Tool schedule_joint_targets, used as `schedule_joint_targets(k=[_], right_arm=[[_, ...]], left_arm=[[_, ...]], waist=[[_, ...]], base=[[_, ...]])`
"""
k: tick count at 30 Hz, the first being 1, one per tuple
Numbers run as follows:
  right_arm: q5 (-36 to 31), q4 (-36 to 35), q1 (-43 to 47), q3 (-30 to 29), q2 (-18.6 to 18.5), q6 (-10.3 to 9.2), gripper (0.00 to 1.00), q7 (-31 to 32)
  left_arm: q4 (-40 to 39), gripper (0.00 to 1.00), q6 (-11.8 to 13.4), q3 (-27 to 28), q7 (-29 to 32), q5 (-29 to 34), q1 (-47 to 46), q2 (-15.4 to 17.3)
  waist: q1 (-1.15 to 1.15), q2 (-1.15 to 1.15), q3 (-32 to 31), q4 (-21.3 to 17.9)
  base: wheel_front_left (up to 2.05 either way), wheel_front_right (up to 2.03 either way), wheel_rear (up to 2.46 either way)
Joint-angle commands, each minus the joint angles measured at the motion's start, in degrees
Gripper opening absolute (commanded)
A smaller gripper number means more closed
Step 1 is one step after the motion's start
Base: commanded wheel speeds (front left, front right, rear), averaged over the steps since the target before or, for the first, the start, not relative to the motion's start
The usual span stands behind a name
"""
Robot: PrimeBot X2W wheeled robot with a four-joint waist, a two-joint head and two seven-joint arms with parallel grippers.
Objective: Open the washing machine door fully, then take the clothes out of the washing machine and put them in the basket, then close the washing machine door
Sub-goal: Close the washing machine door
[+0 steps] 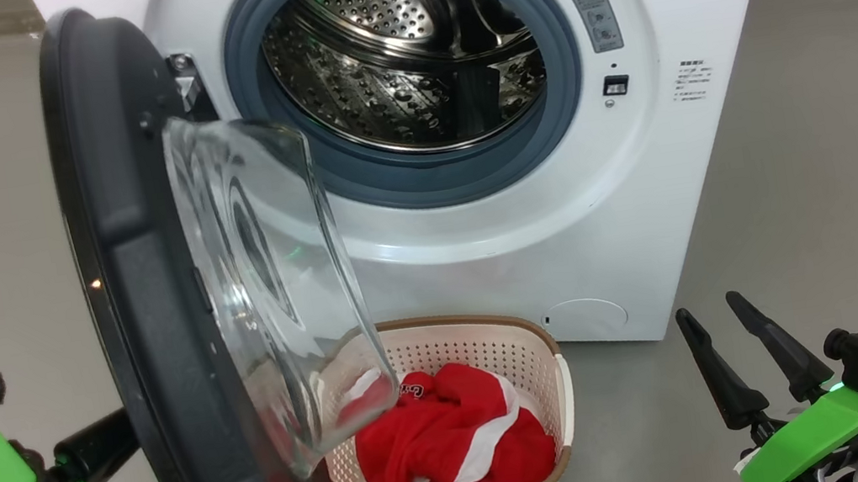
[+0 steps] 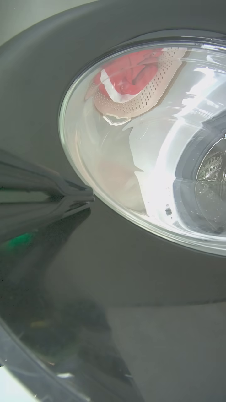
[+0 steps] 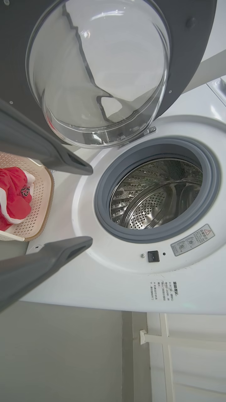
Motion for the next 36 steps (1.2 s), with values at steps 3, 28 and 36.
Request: schedule_joint_targets(k=[3, 28, 36], right_arm=[[0.16, -1.44, -0.19, 1.19, -0.39, 0.16, 1.0, -0.69], [0.3, -1.0, -0.79, 1.81, -0.47, 0.16, 1.0, -0.69], [-0.04, -1.14, -0.49, 1.77, -0.4, 0.16, 1.0, -0.69]], left_arm=[[-2.48, 0.0, -0.62, 0.97, 0.56, -0.44, -1.17, 0.83], [-1.07, 0.0, -4.61, -0.89, -4.34, 1.82, -4.31, -2.22], [0.07, 0.0, -6.56, -0.61, -6.79, 2.45, -4.88, -2.92]], waist=[[0.0, 0.0, -0.12, -1.09], [0.0, 0.0, -0.16, -5.96], [0.0, 0.0, -0.18, -9.69]], base=[[0.0, 0.0, 0.0], [0.0, 0.0, 0.0], [0.0, 0.0, 0.0]])
